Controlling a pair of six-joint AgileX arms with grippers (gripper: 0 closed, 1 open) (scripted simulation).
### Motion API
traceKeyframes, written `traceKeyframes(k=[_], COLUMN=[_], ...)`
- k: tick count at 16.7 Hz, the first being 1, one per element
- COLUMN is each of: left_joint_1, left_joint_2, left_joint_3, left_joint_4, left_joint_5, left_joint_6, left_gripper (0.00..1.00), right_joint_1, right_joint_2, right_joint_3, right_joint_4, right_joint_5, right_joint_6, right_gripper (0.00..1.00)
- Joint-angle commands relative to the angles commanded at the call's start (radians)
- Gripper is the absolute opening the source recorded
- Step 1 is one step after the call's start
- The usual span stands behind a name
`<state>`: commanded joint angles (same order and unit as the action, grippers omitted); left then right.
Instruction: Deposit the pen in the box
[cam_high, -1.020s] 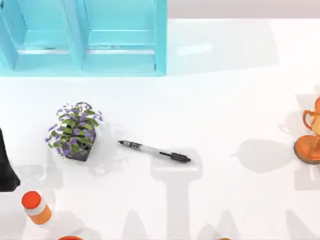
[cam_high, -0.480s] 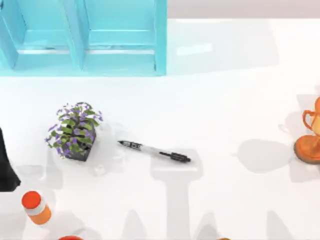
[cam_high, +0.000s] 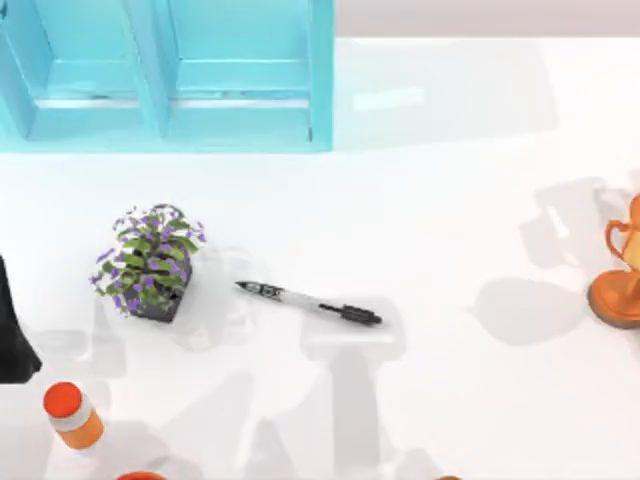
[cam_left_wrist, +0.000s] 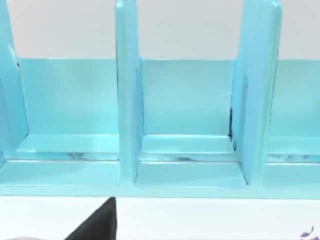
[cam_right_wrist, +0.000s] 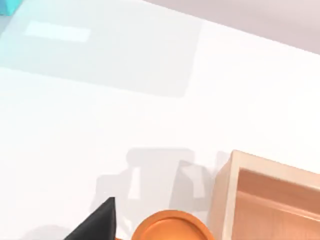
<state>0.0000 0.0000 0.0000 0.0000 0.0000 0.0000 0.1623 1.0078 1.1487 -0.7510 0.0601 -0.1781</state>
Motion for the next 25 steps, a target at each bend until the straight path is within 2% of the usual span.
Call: traceKeyframes(k=[6, 14, 20, 25], left_joint_1=[0.0, 0.0, 0.0, 0.0], left_joint_2=[0.0, 0.0, 0.0, 0.0], left_joint_3=[0.0, 0.0, 0.0, 0.0], left_joint_4=[0.0, 0.0, 0.0, 0.0], left_joint_5=[0.0, 0.0, 0.0, 0.0], left_joint_6=[0.0, 0.0, 0.0, 0.0], left_gripper=[1.0, 1.0, 1.0, 1.0], right_joint_1=[0.144, 0.353, 0.481, 0.524], right_joint_2=[0.651, 1.364, 1.683, 1.774], right_joint_3=[0.677, 1.356, 1.663, 1.754], right_joint_4=[-0.439, -0.858, -1.002, -1.035], right_joint_5=[-0.007, -0.083, -0.159, -0.188], right_joint_6=[-0.131, -0.279, -0.357, -0.382], right_gripper=[1.0, 1.0, 1.0, 1.0])
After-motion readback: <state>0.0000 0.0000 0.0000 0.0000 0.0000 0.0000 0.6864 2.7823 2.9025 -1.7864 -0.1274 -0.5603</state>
